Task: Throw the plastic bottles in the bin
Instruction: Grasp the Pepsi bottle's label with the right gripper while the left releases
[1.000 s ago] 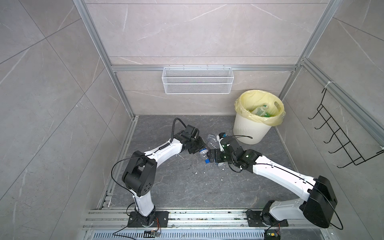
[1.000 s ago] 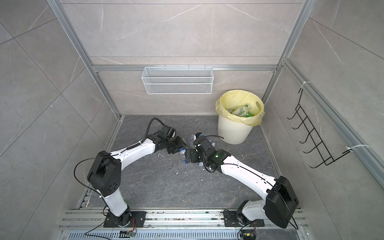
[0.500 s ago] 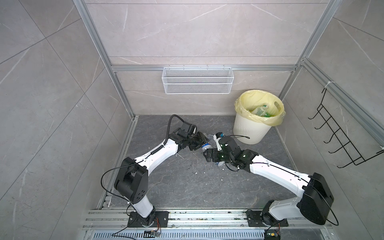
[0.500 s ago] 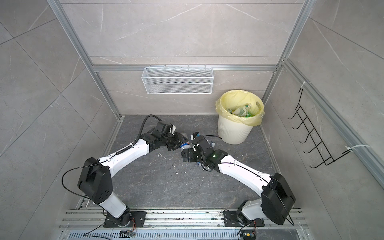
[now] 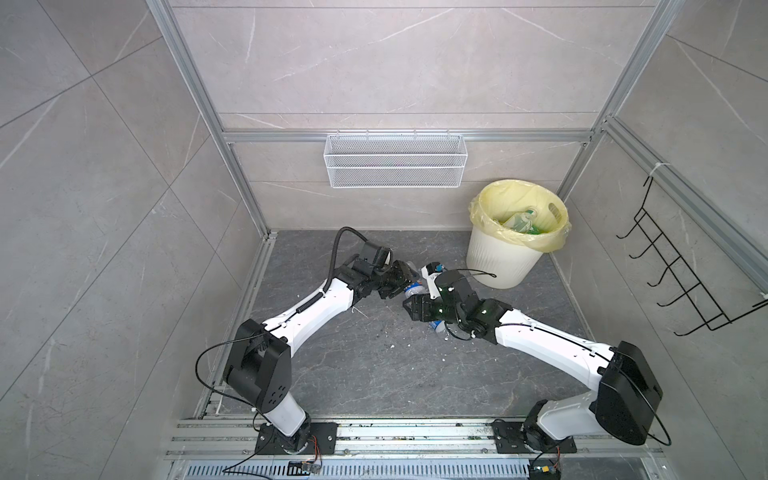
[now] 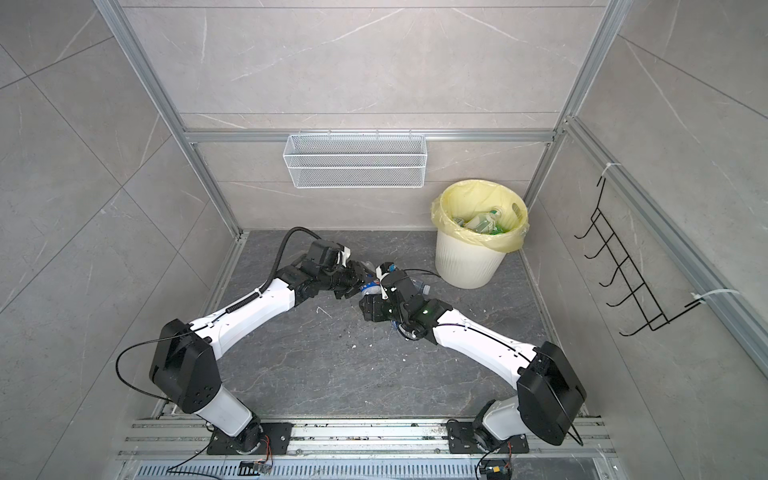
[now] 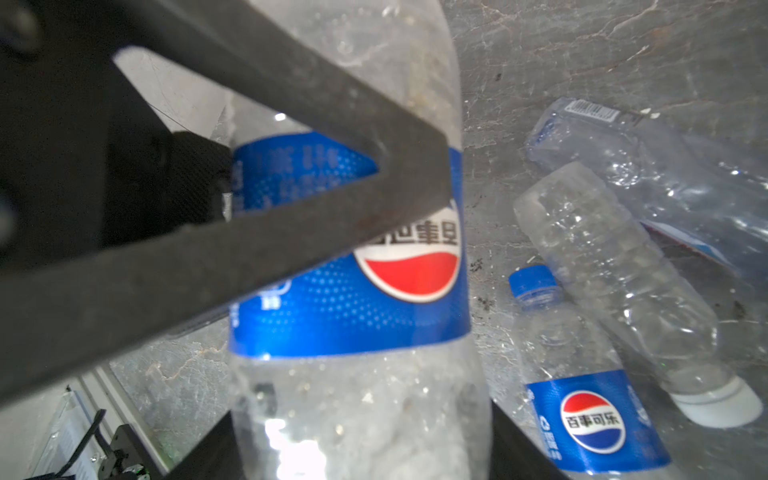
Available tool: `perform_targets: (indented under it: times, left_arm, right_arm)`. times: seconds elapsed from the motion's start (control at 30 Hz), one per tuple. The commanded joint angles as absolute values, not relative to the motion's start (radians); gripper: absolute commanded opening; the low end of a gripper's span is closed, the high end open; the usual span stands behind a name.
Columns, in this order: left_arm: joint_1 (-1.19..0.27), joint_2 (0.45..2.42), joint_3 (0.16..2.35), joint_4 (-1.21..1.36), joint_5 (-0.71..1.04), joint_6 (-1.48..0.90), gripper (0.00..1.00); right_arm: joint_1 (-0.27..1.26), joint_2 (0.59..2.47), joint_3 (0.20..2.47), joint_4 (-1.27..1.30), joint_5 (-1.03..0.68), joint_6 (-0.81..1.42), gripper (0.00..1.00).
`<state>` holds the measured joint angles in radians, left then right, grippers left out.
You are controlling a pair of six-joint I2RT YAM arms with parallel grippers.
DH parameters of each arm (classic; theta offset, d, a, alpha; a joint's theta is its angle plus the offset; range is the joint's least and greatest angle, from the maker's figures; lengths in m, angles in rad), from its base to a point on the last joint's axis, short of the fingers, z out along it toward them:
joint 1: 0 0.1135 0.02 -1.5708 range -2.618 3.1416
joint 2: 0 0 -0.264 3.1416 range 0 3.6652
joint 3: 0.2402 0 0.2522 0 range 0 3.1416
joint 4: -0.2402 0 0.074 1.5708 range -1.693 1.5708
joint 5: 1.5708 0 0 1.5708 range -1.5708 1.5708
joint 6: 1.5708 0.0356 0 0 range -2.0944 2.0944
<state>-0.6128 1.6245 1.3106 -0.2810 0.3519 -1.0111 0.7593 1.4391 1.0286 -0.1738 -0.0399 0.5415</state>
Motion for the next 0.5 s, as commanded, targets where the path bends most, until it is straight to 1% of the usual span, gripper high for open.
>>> perform_targets:
  times: [0.0, 0.13, 0.27, 0.47]
  left_arm:
    - [-0.617, 1.587, 1.308, -0.253, 0.389, -1.025, 0.55]
    - [-0.617, 1.588, 1.305, -0.253, 0.388, -1.026, 0.58]
    - [-0.617, 1.581, 1.302, -0.256, 0.380, -1.026, 0.63]
    - [-0.616, 1.562, 1.307, -0.285, 0.341, -1.019, 0.75]
  right_arm:
    - [0.759, 1.418, 1.031, -0.150, -0.028, 0.540, 0.65]
    - [0.758, 1.411, 1.030, -0.154, -0.025, 0.541, 0.55]
    - [0.759, 1.405, 1.032, -0.161, -0.020, 0.539, 0.48]
    - [0.759, 1.393, 1.030, -0.170, -0.013, 0.537, 0.45]
